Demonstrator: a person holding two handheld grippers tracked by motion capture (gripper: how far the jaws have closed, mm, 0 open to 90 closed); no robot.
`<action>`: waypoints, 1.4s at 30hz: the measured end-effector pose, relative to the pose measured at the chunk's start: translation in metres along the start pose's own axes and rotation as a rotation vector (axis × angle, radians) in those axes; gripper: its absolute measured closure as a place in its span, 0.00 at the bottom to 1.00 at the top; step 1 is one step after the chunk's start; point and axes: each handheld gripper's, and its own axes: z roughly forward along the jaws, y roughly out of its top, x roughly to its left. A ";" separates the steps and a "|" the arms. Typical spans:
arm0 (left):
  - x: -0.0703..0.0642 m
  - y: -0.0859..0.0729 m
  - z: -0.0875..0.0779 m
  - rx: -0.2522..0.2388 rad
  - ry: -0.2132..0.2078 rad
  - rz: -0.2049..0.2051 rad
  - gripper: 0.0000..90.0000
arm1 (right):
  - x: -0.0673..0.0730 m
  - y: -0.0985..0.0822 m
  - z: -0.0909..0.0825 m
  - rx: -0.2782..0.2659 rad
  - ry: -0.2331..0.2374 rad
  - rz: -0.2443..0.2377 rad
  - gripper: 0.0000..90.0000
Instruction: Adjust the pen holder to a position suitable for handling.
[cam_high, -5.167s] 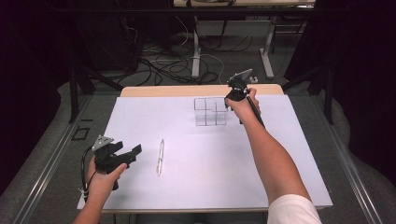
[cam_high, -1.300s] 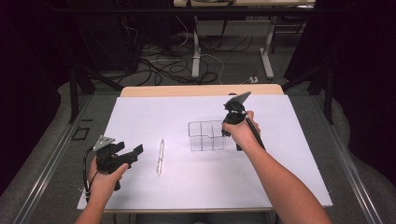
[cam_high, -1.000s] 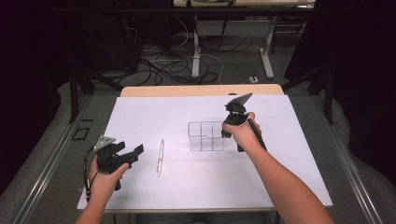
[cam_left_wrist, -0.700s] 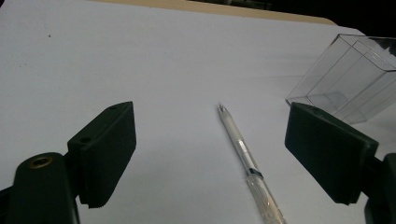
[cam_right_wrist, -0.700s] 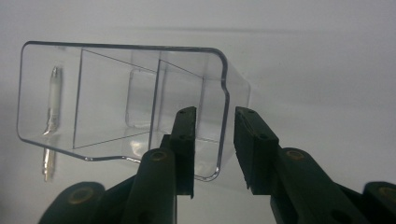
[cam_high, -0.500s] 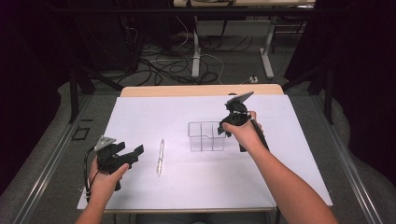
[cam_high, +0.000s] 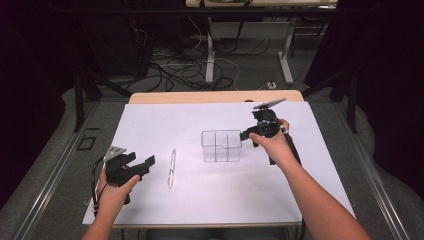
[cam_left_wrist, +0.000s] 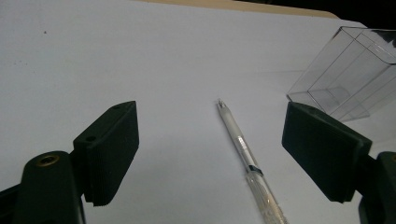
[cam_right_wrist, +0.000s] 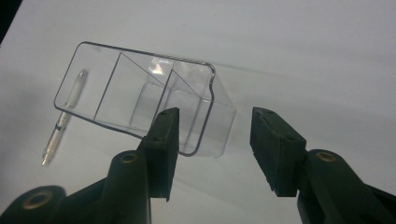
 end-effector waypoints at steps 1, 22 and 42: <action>0.000 0.000 0.000 -0.001 0.000 0.000 0.21 | -0.003 -0.002 -0.002 -0.001 -0.005 -0.004 0.56; 0.002 0.001 0.007 0.009 0.014 -0.018 0.22 | -0.063 -0.066 -0.015 -0.145 -0.065 -0.035 0.18; 0.002 0.001 0.005 0.016 0.027 0.005 0.23 | -0.092 -0.098 -0.020 -0.352 -0.250 -0.168 0.00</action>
